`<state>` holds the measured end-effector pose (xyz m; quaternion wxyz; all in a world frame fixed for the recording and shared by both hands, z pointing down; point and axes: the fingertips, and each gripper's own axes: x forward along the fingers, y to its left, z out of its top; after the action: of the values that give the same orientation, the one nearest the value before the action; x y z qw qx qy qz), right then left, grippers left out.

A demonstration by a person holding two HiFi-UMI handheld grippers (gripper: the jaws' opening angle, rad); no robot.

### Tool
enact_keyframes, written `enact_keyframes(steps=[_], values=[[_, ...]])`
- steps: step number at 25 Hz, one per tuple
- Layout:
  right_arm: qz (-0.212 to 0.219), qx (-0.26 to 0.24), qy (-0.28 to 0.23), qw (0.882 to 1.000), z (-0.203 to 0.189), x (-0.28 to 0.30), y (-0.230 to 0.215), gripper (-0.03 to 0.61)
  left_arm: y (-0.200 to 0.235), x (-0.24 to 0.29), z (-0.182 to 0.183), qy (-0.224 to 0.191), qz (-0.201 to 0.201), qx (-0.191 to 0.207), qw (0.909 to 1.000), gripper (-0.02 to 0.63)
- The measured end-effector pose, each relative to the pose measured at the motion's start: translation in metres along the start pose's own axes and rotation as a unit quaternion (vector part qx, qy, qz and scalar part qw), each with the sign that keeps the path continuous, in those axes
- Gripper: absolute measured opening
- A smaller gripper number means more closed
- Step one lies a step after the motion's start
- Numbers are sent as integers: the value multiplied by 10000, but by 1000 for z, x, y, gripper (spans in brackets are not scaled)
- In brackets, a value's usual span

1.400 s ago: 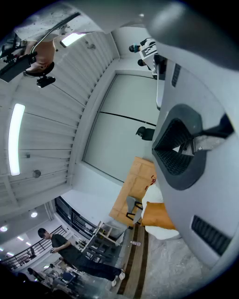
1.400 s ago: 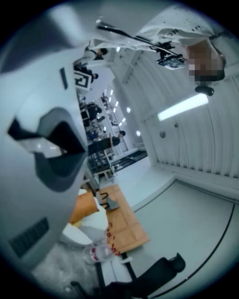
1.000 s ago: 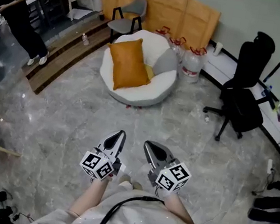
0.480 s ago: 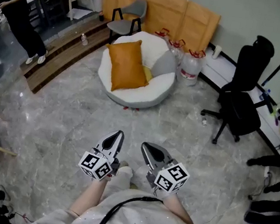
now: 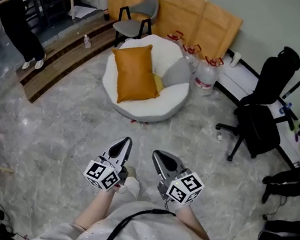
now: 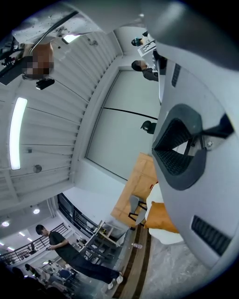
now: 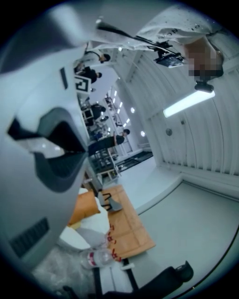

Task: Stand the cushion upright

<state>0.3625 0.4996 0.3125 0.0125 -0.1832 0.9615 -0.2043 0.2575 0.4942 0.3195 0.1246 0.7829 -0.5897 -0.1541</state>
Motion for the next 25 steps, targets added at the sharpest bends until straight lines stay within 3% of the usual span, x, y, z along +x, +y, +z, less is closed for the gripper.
enact_keyframes(steps=[13, 25], values=[[-187, 196, 99, 9996, 29, 130, -71, 17, 111, 98, 24, 248, -175, -124, 9995, 25], [-179, 267, 170, 9993, 34, 211, -102, 17, 186, 126, 36, 318, -67, -151, 9994, 25]])
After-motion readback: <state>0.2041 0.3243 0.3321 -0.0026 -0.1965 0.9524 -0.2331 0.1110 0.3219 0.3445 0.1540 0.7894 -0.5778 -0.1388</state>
